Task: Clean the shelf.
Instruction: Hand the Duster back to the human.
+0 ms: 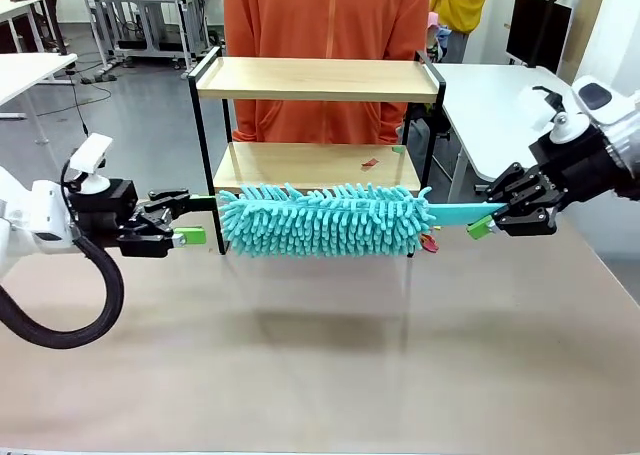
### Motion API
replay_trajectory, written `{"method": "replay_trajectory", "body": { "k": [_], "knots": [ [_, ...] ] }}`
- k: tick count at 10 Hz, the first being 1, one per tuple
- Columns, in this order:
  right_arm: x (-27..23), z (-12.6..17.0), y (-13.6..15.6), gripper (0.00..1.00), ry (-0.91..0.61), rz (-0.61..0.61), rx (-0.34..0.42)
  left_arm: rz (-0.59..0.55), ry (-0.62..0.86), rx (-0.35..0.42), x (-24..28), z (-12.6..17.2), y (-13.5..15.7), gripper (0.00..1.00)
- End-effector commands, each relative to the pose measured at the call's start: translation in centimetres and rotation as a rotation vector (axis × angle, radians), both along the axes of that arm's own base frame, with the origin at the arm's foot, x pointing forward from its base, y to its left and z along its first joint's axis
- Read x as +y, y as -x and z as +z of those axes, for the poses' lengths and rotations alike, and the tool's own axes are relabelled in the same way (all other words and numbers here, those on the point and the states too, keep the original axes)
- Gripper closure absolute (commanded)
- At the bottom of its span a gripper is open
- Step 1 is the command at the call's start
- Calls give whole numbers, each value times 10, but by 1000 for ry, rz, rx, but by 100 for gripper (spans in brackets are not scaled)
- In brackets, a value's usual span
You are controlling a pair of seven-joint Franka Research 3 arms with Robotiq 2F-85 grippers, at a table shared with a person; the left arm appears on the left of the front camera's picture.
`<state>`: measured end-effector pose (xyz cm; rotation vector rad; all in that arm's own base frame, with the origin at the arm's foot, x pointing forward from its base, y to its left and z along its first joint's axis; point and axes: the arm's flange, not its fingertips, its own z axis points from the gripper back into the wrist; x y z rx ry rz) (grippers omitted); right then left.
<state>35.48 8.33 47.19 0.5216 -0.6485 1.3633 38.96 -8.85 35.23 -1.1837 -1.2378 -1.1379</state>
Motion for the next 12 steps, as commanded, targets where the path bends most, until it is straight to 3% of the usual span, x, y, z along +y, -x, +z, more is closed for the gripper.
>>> {"method": "replay_trajectory", "body": {
  "k": [1,6,12],
  "knots": [
    [-1,5,1,87,-8,-16,2,15,6,-43,-15,-3,15,0],
    [-1,5,1,87,-8,-16,2,-104,-27,32,-73,8,1,0],
    [-1,5,1,87,-8,-16,2,-165,-50,52,-115,8,-5,0]
  ]
}}
